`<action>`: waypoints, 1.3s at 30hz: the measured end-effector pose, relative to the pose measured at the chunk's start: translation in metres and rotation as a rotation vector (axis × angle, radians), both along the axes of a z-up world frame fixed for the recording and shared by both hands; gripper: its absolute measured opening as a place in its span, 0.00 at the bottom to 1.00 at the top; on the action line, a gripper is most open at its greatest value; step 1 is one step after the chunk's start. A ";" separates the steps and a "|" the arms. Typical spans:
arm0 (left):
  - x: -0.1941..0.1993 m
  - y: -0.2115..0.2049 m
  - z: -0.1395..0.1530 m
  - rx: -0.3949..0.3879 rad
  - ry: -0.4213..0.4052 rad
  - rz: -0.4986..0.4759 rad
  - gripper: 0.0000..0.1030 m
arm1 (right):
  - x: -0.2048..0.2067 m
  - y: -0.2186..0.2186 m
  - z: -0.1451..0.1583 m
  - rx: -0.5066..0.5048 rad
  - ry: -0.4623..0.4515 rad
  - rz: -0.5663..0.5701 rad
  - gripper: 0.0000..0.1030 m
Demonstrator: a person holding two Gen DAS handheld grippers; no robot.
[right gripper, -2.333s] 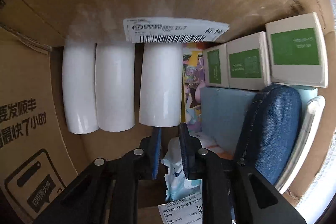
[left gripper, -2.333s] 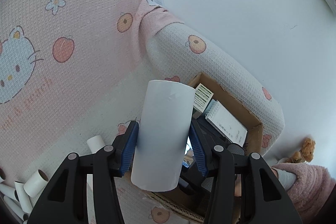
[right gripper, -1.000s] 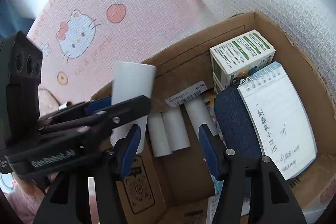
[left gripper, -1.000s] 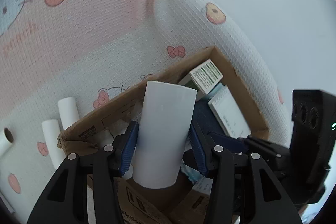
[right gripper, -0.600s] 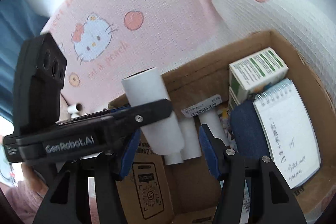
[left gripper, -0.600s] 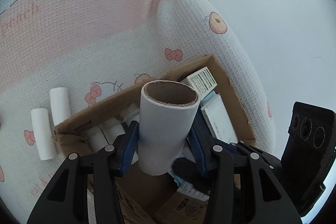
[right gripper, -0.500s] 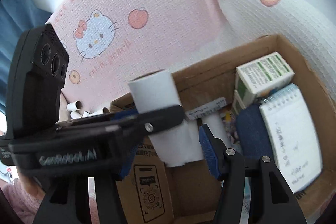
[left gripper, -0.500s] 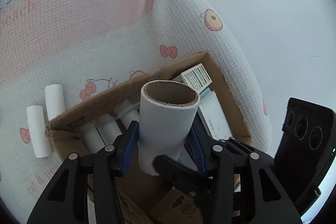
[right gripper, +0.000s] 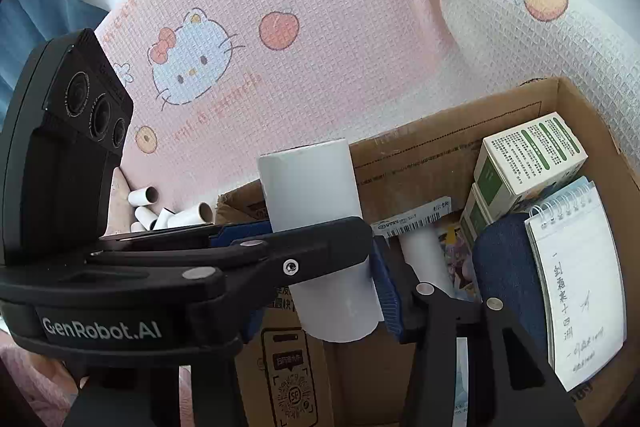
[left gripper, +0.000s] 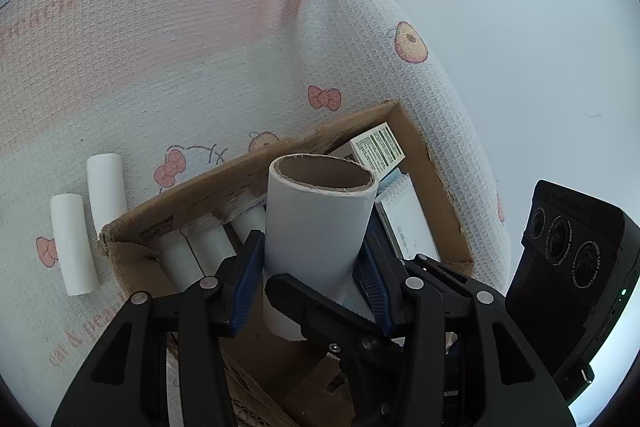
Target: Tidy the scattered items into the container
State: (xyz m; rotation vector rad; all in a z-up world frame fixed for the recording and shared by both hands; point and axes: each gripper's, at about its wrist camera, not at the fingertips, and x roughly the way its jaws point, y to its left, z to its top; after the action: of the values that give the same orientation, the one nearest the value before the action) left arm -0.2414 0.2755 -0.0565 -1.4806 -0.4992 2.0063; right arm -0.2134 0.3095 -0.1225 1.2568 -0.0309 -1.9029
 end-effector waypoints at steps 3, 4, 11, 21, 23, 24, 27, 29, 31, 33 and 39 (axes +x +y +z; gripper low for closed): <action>-0.001 0.000 -0.001 0.008 -0.008 0.005 0.50 | -0.002 -0.001 0.000 0.001 -0.009 -0.005 0.43; -0.001 0.000 -0.001 0.009 -0.008 0.005 0.50 | -0.003 -0.001 -0.001 0.003 -0.011 -0.003 0.43; -0.004 -0.011 -0.002 0.015 -0.043 0.026 0.50 | -0.010 0.012 -0.007 0.000 -0.086 -0.074 0.42; -0.002 -0.020 -0.002 -0.088 0.022 0.004 0.50 | 0.001 0.009 -0.042 0.072 -0.324 -0.139 0.41; 0.001 -0.019 0.000 -0.119 0.059 -0.013 0.50 | 0.009 0.000 -0.046 0.118 -0.339 -0.095 0.41; 0.003 -0.019 0.001 -0.130 0.076 -0.022 0.50 | 0.013 -0.003 -0.048 0.132 -0.347 -0.077 0.41; 0.006 -0.018 0.006 -0.158 0.120 -0.037 0.50 | 0.021 -0.014 -0.055 0.171 -0.380 -0.017 0.41; 0.007 -0.017 0.011 -0.187 0.157 -0.037 0.50 | 0.025 -0.019 -0.060 0.182 -0.406 0.015 0.41; 0.007 -0.016 0.015 -0.213 0.196 -0.033 0.50 | 0.028 -0.023 -0.064 0.188 -0.433 0.044 0.41; 0.006 -0.021 0.020 -0.228 0.221 -0.028 0.50 | 0.030 -0.026 -0.070 0.200 -0.468 0.068 0.41; -0.001 -0.036 0.026 -0.208 0.211 0.003 0.50 | 0.036 -0.033 -0.095 0.258 -0.579 0.110 0.42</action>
State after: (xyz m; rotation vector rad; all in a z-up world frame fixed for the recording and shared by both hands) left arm -0.2420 0.2395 -0.0309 -1.3635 -0.2096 2.2404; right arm -0.1775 0.2766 -0.2171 1.9105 -0.0190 -1.4263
